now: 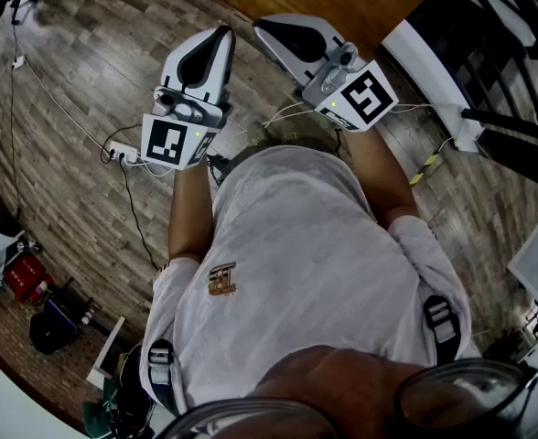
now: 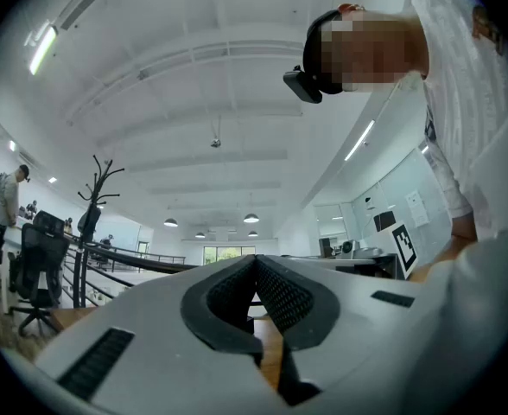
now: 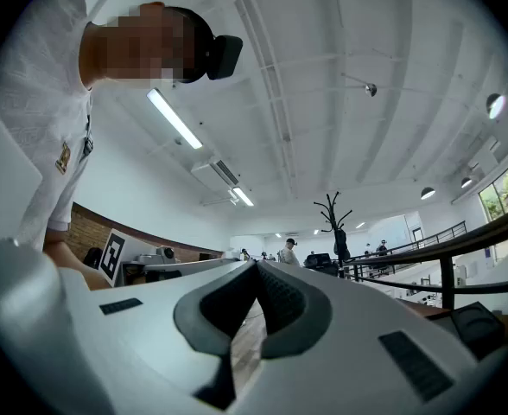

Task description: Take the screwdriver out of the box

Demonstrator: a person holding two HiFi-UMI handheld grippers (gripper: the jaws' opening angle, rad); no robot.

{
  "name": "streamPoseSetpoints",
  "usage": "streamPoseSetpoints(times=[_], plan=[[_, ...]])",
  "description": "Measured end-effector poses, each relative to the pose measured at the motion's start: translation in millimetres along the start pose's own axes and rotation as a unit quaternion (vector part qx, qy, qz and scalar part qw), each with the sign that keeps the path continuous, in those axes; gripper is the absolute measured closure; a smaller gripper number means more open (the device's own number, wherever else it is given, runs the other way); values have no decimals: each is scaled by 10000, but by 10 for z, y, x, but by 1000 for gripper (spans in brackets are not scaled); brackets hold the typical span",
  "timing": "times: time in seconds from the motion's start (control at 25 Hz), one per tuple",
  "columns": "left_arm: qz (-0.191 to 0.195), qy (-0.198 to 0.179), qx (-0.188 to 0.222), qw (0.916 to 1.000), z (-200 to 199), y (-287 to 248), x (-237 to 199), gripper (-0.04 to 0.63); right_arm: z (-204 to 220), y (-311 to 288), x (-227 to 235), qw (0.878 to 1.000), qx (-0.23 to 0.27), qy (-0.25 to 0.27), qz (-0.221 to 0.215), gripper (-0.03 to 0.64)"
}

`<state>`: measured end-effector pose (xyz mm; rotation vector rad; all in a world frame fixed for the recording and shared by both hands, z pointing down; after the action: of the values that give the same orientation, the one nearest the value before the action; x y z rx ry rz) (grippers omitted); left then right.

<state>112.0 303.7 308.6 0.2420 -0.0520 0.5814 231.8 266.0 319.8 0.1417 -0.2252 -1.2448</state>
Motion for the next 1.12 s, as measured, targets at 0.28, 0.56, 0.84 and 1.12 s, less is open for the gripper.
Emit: streamPoseSetpoints(times=[0.28, 0.56, 0.84, 1.12], plan=[[24, -13, 9, 10000, 10, 16, -37, 577, 16, -38, -16, 10000, 8, 44, -3, 584], [1, 27, -5, 10000, 28, 3, -112, 577, 5, -32, 42, 9998, 160, -116, 28, 584], [-125, 13, -26, 9999, 80, -143, -59, 577, 17, 116, 199, 9998, 104, -149, -32, 584], [-270, -115, -62, 9996, 178, -375, 75, 577, 30, 296, 452, 9996, 132, -153, -203, 584]])
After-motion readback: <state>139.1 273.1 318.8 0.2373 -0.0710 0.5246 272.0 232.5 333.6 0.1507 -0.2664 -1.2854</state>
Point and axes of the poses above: the fingertips, and each gripper's own axes: y backward along the fingers, x to its right, z out of its underside, the point moved 6 cm from there along y, backward along the fingers, and after that the axes turned 5 degrees about -y, right-handed, at the moved point
